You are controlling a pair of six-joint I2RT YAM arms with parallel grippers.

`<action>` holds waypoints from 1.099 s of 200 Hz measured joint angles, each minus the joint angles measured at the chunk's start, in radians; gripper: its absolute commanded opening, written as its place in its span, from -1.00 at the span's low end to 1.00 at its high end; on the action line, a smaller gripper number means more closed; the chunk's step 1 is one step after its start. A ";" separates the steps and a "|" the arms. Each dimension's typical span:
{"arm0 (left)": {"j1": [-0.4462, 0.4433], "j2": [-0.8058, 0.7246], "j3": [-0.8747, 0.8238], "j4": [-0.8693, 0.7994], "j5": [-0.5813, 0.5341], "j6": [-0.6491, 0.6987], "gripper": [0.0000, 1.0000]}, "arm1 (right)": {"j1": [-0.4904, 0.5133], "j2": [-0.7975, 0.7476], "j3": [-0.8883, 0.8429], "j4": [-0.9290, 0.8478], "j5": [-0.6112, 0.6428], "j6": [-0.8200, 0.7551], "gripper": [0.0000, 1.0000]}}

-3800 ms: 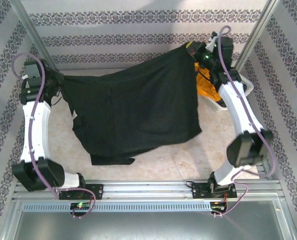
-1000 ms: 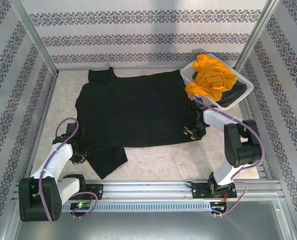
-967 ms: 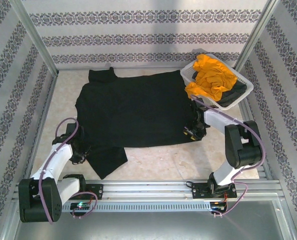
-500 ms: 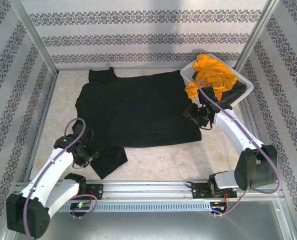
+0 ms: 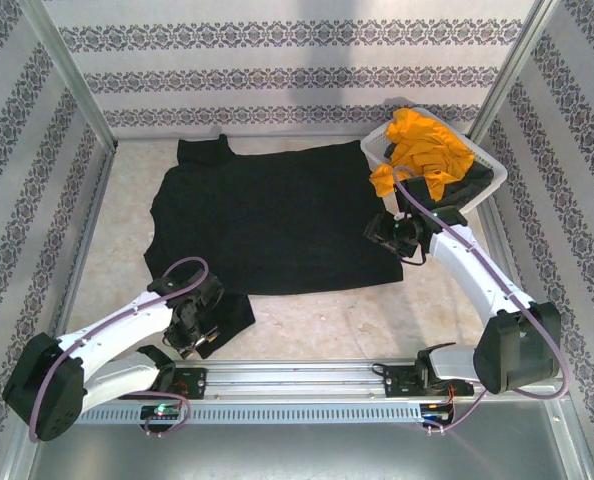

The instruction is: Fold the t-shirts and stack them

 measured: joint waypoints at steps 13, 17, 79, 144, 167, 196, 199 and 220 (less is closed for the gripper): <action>0.000 0.023 -0.011 0.039 -0.002 -0.012 -0.11 | 0.000 0.000 -0.005 0.001 -0.001 0.001 0.00; 0.000 0.031 -0.015 0.053 -0.002 -0.014 -0.14 | 0.000 0.000 -0.008 0.000 -0.001 0.001 0.01; -0.006 0.071 0.020 0.045 -0.059 -0.040 -1.00 | -0.046 -0.031 -0.105 0.004 0.006 0.040 -0.03; -0.006 -0.088 0.080 -0.055 -0.163 -0.061 -1.00 | -0.090 -0.058 -0.156 -0.006 0.043 0.062 -0.06; -0.006 -0.168 0.129 -0.156 -0.221 -0.095 -1.00 | -0.118 -0.049 -0.199 -0.012 0.061 0.088 -0.08; -0.006 -0.256 0.193 -0.277 -0.293 -0.146 -1.00 | -0.139 -0.045 -0.256 -0.015 0.069 0.113 -0.15; -0.006 -0.262 0.196 -0.287 -0.298 -0.149 -1.00 | -0.139 -0.043 -0.259 -0.015 0.069 0.115 -0.16; -0.006 -0.293 0.205 -0.355 -0.330 -0.178 -1.00 | -0.140 -0.008 -0.262 -0.009 0.068 0.127 -0.20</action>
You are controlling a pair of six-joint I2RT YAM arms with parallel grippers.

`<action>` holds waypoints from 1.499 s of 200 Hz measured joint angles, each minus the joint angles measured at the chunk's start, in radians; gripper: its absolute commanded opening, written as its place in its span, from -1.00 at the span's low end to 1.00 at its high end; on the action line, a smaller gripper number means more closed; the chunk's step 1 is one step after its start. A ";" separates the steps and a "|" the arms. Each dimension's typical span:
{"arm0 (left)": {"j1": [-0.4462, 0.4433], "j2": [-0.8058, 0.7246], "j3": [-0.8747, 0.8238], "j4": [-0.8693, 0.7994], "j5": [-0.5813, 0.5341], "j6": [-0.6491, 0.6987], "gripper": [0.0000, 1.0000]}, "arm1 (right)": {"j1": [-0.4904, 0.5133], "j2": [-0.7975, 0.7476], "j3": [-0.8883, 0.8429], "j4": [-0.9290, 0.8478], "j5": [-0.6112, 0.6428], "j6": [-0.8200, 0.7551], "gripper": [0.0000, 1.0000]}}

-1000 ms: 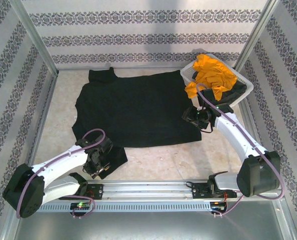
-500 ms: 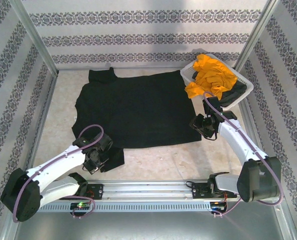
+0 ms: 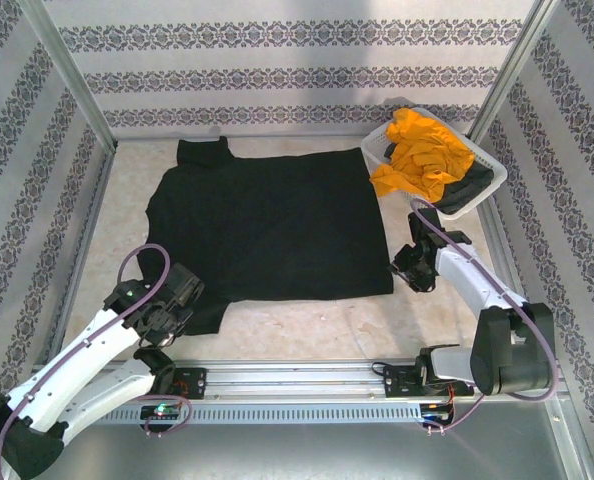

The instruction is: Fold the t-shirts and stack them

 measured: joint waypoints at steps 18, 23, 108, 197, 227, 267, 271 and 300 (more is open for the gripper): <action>0.000 -0.003 0.000 -0.036 -0.016 -0.014 -1.00 | 0.002 0.021 -0.013 0.013 -0.008 0.011 -0.22; 0.000 -0.003 0.000 -0.040 -0.018 -0.017 -1.00 | 0.005 0.021 -0.021 0.016 -0.008 0.018 -0.23; 0.000 -0.003 0.000 -0.058 -0.022 -0.021 -1.00 | 0.201 -0.095 -0.122 0.001 -0.011 0.117 -0.29; 0.000 0.011 0.000 -0.058 -0.023 -0.021 -1.00 | 0.214 0.047 -0.141 0.051 -0.018 0.140 -0.46; 0.000 0.011 0.000 -0.057 -0.027 -0.021 -1.00 | 0.214 0.077 -0.112 0.024 -0.018 0.143 -0.95; 0.000 0.016 0.011 -0.056 -0.068 -0.017 -1.00 | 0.214 0.049 -0.108 0.045 -0.013 0.137 -1.00; 0.000 0.018 0.018 -0.055 -0.073 -0.014 -1.00 | 0.214 0.041 -0.106 0.043 -0.013 0.137 -1.00; 0.003 0.069 0.137 -0.024 -0.135 0.039 -1.00 | 0.214 -0.024 -0.051 0.012 -0.011 0.137 -1.00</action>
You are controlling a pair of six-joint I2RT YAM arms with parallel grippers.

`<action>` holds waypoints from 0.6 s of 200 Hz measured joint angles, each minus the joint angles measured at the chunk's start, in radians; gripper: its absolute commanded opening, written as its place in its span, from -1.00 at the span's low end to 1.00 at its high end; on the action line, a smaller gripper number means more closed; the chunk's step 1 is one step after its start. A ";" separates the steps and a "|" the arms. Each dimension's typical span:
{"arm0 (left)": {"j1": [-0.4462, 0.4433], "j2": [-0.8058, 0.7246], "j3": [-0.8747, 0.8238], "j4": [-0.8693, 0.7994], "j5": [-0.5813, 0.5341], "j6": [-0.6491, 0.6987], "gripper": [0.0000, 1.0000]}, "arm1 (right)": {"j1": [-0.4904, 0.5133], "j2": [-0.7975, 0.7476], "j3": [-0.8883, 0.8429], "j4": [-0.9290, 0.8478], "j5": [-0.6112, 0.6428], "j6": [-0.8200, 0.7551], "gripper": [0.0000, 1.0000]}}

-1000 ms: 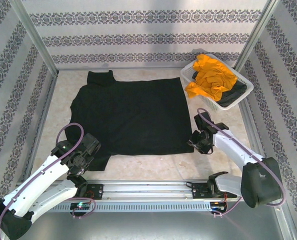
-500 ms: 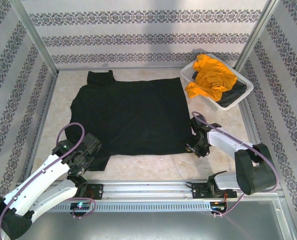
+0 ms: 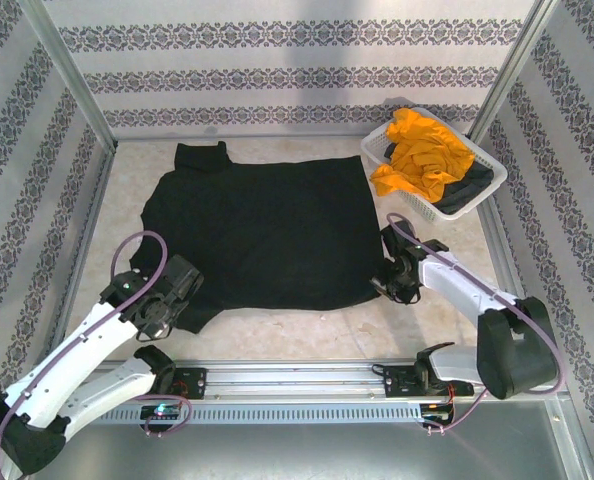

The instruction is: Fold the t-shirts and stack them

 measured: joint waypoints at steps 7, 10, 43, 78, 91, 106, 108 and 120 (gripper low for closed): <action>0.006 0.020 0.035 0.018 -0.013 0.024 -1.00 | 0.000 -0.007 0.023 -0.006 -0.001 0.000 -1.00; 0.011 0.028 0.049 0.028 -0.018 0.036 -1.00 | 0.000 -0.008 0.033 -0.006 -0.001 0.000 -1.00; 0.196 0.126 0.122 0.209 0.025 0.188 -1.00 | -0.017 0.039 0.152 -0.003 -0.021 0.001 -1.00; 0.383 0.269 0.158 0.377 0.124 0.333 -1.00 | -0.063 0.169 0.268 0.016 -0.033 0.001 -1.00; 0.422 0.330 0.190 0.433 0.152 0.383 -1.00 | -0.076 0.219 0.314 0.018 -0.033 0.001 -1.00; 0.462 0.390 0.225 0.492 0.175 0.431 -1.00 | -0.082 0.275 0.372 0.023 -0.032 0.001 -1.00; 0.468 0.397 0.230 0.499 0.178 0.439 -1.00 | -0.082 0.280 0.377 0.023 -0.032 0.001 -1.00; 0.496 0.437 0.254 0.536 0.189 0.475 -1.00 | -0.086 0.316 0.419 0.026 -0.030 0.002 -1.00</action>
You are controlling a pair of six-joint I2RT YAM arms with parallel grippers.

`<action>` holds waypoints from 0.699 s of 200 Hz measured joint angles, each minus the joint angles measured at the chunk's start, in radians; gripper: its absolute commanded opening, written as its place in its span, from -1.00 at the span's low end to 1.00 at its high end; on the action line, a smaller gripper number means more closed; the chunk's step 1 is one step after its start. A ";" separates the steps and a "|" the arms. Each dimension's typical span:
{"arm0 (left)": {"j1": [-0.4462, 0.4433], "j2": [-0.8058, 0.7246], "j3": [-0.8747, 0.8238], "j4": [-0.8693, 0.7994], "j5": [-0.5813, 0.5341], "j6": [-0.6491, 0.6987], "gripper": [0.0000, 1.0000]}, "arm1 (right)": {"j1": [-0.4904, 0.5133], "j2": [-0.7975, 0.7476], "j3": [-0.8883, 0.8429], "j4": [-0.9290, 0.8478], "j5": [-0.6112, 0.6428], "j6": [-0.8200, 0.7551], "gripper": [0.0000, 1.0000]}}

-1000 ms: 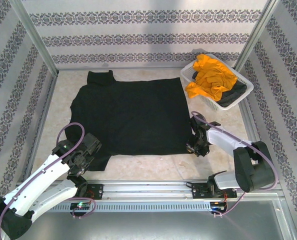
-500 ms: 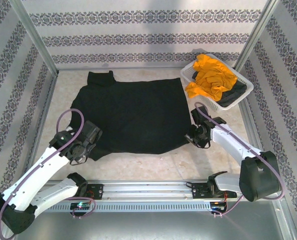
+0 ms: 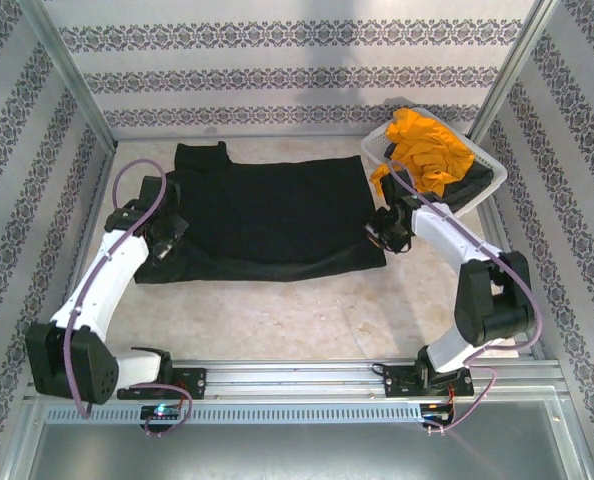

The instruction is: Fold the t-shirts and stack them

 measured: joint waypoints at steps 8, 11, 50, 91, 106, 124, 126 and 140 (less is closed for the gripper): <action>0.016 0.023 0.015 0.018 0.008 0.021 -1.00 | -0.001 0.021 0.024 0.002 0.001 0.001 -1.00; 0.023 0.032 0.022 0.026 0.011 0.029 -1.00 | -0.002 0.029 0.035 0.002 0.002 0.002 -1.00; 0.082 0.153 0.095 0.099 0.051 0.119 -1.00 | -0.002 0.134 0.135 0.009 0.009 0.003 -1.00; 0.119 0.285 0.160 0.150 0.081 0.182 -1.00 | -0.016 0.244 0.229 0.008 0.018 0.003 -1.00; 0.127 0.330 0.179 0.160 0.092 0.201 -0.83 | -0.022 0.282 0.261 0.006 0.021 0.003 -0.95; 0.140 0.380 0.197 0.170 0.103 0.227 -0.13 | -0.031 0.319 0.285 0.005 0.019 0.002 -0.20; 0.142 0.386 0.198 0.171 0.104 0.231 -0.05 | -0.032 0.321 0.286 0.005 0.019 0.002 -0.16; 0.154 0.412 0.205 0.172 0.110 0.251 0.24 | -0.041 0.334 0.294 0.003 0.016 -0.008 0.03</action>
